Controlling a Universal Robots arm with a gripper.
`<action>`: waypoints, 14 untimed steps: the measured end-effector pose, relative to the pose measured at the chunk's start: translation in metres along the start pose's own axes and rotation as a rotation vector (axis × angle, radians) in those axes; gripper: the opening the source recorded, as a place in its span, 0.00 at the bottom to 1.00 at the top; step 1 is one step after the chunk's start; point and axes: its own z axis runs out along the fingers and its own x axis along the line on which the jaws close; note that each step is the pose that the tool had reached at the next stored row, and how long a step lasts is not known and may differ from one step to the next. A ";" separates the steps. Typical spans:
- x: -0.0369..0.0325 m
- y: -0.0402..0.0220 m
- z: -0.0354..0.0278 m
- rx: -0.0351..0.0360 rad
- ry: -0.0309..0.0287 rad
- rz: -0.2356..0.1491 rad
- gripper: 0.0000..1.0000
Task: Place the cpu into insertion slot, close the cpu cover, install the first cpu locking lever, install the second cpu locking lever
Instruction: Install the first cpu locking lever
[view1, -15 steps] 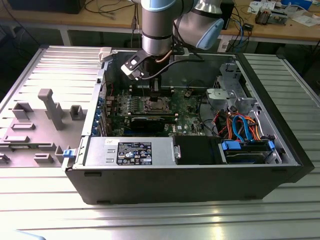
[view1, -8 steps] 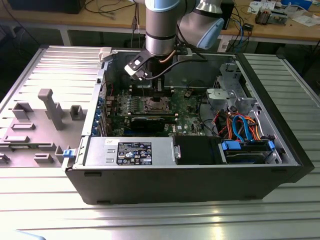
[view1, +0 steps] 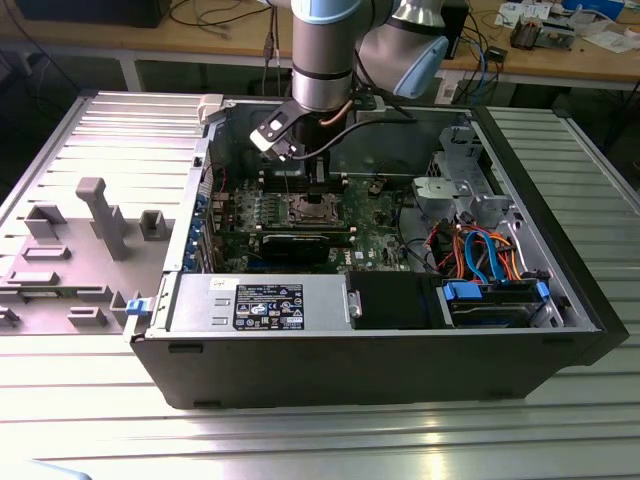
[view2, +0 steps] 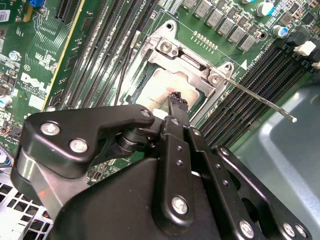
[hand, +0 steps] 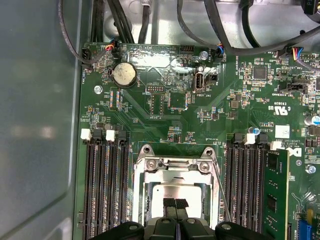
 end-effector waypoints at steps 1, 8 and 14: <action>0.0000 0.0000 0.0000 0.0000 -0.0001 0.000 0.11; 0.0000 0.0000 -0.0005 0.0001 -0.0001 0.000 0.11; -0.0006 0.0001 -0.0206 -0.0001 -0.0001 -0.001 0.11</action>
